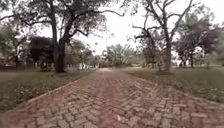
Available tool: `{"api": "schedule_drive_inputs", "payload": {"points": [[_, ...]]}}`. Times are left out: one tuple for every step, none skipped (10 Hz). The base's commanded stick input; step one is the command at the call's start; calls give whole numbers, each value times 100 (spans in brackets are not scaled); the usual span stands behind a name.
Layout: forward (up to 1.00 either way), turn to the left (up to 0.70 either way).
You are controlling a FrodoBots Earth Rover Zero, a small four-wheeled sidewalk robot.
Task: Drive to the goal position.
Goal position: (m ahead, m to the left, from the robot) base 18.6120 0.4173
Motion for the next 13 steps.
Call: {"api": "schedule_drive_inputs", "payload": {"points": [[70,-3],[70,-4],[70,-6],[70,-7],[70,-8],[70,-9],[70,-10],[70,0],[70,0],[70,0],[70,0],[70,0],[70,0]]}}
